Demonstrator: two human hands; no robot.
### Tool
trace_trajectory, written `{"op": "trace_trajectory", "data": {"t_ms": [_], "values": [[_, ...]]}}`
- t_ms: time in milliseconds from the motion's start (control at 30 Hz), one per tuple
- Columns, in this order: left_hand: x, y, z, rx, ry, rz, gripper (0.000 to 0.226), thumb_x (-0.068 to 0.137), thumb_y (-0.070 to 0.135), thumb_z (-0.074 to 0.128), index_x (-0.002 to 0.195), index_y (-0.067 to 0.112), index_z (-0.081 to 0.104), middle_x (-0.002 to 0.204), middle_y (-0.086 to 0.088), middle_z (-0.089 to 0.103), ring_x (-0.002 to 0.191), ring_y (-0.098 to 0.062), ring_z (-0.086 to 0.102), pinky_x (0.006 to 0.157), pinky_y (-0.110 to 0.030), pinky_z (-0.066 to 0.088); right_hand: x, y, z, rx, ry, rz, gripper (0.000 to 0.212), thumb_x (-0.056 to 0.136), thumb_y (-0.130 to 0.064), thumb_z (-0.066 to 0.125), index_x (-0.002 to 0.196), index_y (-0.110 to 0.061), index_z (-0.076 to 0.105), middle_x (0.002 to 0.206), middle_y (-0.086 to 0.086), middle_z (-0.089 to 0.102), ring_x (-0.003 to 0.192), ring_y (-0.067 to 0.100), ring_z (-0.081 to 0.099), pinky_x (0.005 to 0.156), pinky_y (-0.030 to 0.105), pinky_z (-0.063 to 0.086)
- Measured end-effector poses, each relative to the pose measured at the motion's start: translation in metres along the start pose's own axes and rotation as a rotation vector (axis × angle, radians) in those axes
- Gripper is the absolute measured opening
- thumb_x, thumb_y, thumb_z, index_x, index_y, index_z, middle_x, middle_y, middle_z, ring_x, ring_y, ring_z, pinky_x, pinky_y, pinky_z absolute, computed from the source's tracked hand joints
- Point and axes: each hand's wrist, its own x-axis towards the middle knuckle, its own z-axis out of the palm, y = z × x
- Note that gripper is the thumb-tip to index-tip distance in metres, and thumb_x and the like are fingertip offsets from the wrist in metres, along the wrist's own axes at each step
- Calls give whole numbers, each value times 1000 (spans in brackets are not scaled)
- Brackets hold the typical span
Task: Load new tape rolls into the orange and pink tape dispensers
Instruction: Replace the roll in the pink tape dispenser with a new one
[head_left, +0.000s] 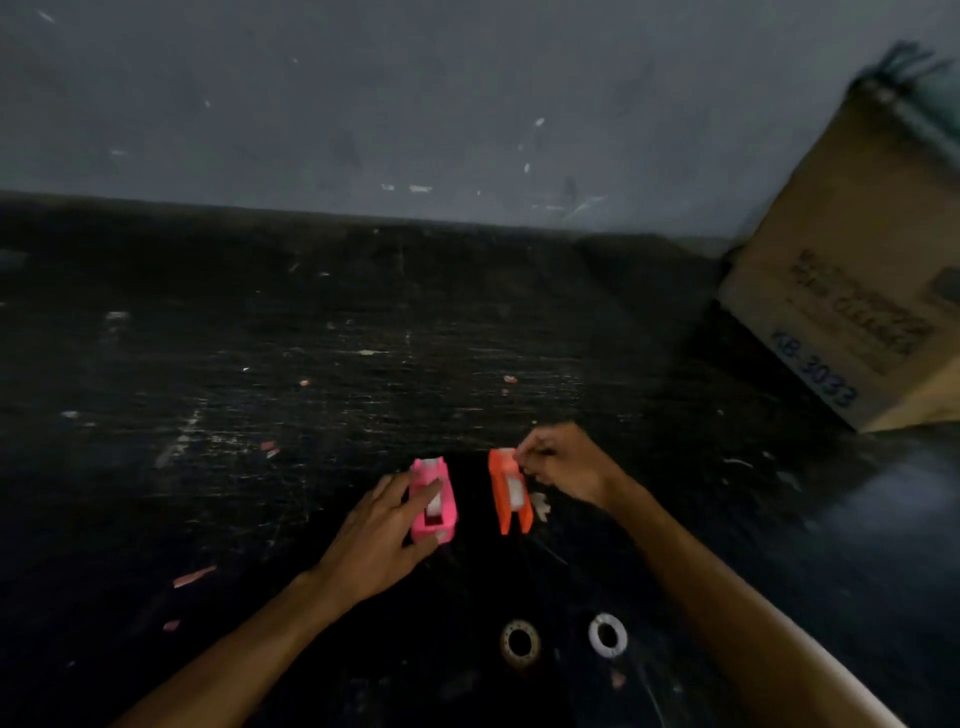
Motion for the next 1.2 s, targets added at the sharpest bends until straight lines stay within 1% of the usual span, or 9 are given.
{"op": "trace_trajectory", "data": {"t_ms": [67, 167, 333, 433, 533, 700, 833, 967, 1200], "values": [[-5, 22, 3, -52, 13, 95, 58, 85, 49, 53, 137, 25, 43, 137, -1, 49, 128, -18, 43, 106, -31, 35, -39, 18, -3, -117, 12, 1, 8, 82, -1, 64, 85, -2, 71, 79, 7, 71, 58, -10, 57, 56, 2, 41], [-14, 58, 18, -85, -119, 246, 59, 83, 55, 50, 136, 29, 44, 130, 6, 53, 120, -10, 47, 100, -24, 38, -91, 49, 5, -268, -5, 57, 14, 78, -8, 69, 92, -8, 71, 94, 13, 75, 81, 11, 65, 69, 12, 44], [-25, 90, 51, 151, -346, 365, 73, 77, 56, 55, 141, 27, 35, 132, 2, 47, 123, -15, 40, 102, -27, 33, -144, 83, 29, -468, -125, 258, 59, 74, -30, 73, 127, -19, 48, 129, 10, 53, 116, 29, 54, 95, 40, 49], [-32, 92, 56, 209, -331, 363, 54, 84, 42, 54, 133, 23, 44, 122, -2, 52, 117, -19, 45, 96, -29, 36, -153, 83, 46, -481, -94, 245, 54, 78, -23, 70, 127, -18, 47, 132, 11, 48, 119, 31, 51, 95, 41, 49], [-40, 74, 46, 149, -269, 310, 44, 85, 36, 52, 126, 22, 50, 118, -3, 56, 113, -19, 50, 94, -31, 41, -144, 67, 67, -452, -44, 106, 37, 83, -20, 62, 119, -17, 54, 130, 10, 54, 122, 28, 51, 98, 39, 47], [-65, 0, 2, 135, -153, 64, 49, 83, 37, 53, 130, 22, 49, 124, 1, 57, 117, -16, 50, 95, -28, 43, -98, 8, 107, -470, -44, -209, 34, 78, -19, 62, 112, -16, 58, 119, 12, 61, 113, 29, 54, 96, 36, 44], [-80, -56, -36, 204, -97, -169, 46, 84, 35, 54, 128, 20, 48, 128, 1, 57, 119, -19, 51, 94, -30, 44, -47, -38, 137, -556, -67, -382, 36, 78, -23, 64, 113, -15, 58, 119, 10, 63, 113, 28, 53, 102, 37, 30], [-80, -85, -60, 231, -59, -296, 41, 84, 35, 53, 122, 22, 46, 125, 1, 58, 116, -18, 51, 89, -31, 44, 0, -72, 159, -660, -111, -460, 40, 78, -23, 65, 116, -15, 56, 120, 11, 61, 115, 29, 48, 111, 40, 18], [-64, -96, -59, 219, -96, -394, 36, 82, 36, 55, 114, 22, 43, 119, -2, 59, 111, -21, 53, 81, -33, 44, 36, -84, 176, -784, -154, -445, 41, 76, -21, 66, 114, -12, 55, 117, 13, 62, 116, 34, 47, 115, 47, 14]]}}
